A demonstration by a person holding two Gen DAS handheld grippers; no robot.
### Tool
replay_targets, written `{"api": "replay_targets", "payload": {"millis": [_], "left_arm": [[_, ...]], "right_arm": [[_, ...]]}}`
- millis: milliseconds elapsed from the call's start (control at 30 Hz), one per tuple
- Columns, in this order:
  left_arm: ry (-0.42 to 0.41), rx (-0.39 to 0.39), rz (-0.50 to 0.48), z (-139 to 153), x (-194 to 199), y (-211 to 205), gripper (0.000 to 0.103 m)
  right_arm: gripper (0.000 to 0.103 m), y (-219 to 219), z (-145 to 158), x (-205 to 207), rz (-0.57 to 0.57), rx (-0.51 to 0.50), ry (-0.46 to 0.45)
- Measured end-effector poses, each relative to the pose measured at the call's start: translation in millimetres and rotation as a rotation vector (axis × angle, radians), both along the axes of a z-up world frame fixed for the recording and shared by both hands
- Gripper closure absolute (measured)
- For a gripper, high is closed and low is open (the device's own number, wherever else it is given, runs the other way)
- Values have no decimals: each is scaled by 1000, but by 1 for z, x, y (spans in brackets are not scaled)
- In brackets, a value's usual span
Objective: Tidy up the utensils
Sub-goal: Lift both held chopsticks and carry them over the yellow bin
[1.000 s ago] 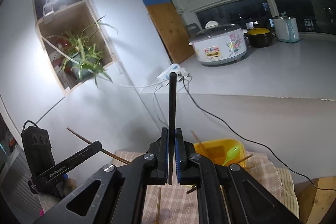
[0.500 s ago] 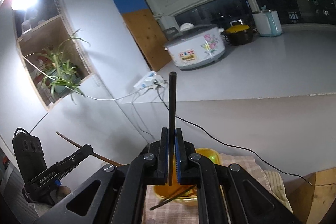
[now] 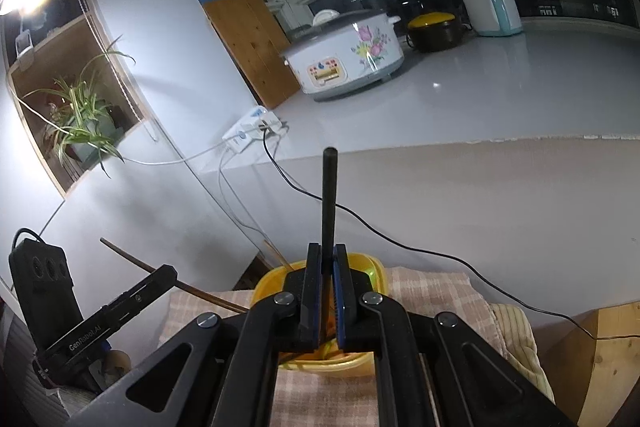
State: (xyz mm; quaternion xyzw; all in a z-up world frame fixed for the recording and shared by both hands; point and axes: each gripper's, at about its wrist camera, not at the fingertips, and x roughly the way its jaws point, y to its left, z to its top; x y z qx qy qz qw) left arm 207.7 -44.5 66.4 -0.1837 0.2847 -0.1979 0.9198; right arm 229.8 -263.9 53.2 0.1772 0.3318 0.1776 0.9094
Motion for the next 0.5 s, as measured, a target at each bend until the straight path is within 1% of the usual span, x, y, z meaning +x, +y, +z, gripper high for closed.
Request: {"api": "replay_targets", "payload": {"millis": [133,500], "left_arm": [[9,14,3,-6,2,-4,100],[52,7,15,-23,12,-3,100]], "right_arm": [[101,2,-8,2,3,-15,19],[100,18,-24,3,28,-55,51]]}}
